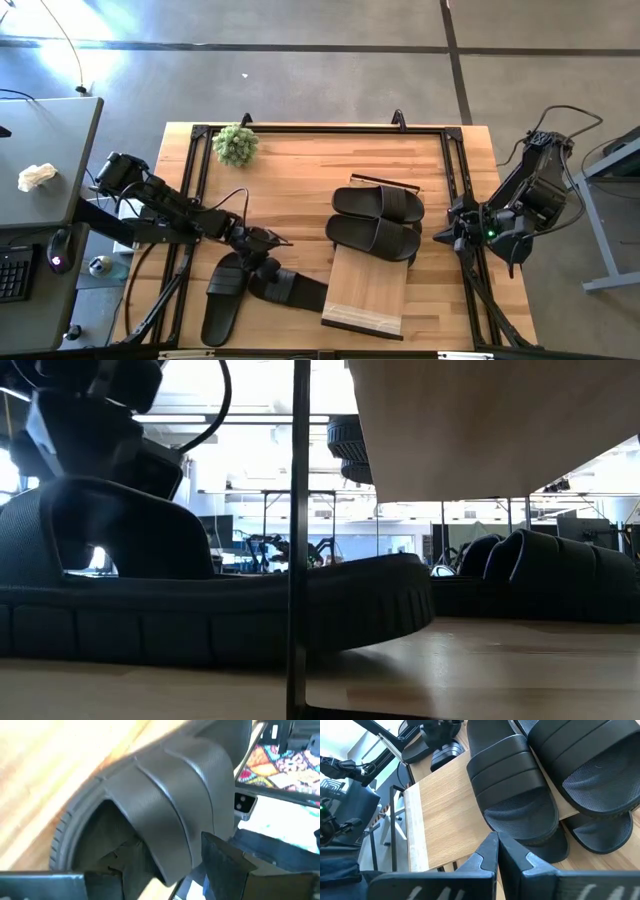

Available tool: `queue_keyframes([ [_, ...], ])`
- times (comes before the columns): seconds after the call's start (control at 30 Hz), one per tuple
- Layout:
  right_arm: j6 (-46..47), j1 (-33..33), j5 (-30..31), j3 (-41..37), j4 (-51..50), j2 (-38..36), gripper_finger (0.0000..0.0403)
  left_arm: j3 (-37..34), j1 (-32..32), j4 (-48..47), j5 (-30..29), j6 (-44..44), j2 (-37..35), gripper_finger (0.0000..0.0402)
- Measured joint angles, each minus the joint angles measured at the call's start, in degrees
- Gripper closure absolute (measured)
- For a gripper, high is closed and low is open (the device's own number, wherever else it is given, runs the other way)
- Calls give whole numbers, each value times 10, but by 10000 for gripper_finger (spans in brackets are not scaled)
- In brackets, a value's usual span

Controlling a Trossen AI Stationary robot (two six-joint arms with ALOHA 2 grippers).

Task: Pick and place slides into the shelf
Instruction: Put the right black slide under the shelf

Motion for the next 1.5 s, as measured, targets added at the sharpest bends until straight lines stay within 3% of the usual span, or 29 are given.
queue_keyframes([
  [0.33, -3, 0, 8, 0, 0, 0, 402, 0, 0, 3, -20, 0, 4, 224],
  [0.6, -3, 0, 8, 0, 0, 0, 402, 0, 1, 78, 15, -2, 54, 224],
  [0.8, -2, 0, 8, 0, 0, 0, 402, 0, 0, 79, 23, 11, 55, 227],
  [0.93, -1, 0, 8, 0, 0, 0, 402, 0, 0, 79, 24, 12, 55, 257],
  [1.2, -2, 0, 8, 0, 0, 0, 402, 0, 0, 80, 23, 12, 54, 390],
  [1.5, -4, 0, 8, 0, 0, 0, 402, 0, 0, 78, -3, 16, 25, 394],
])
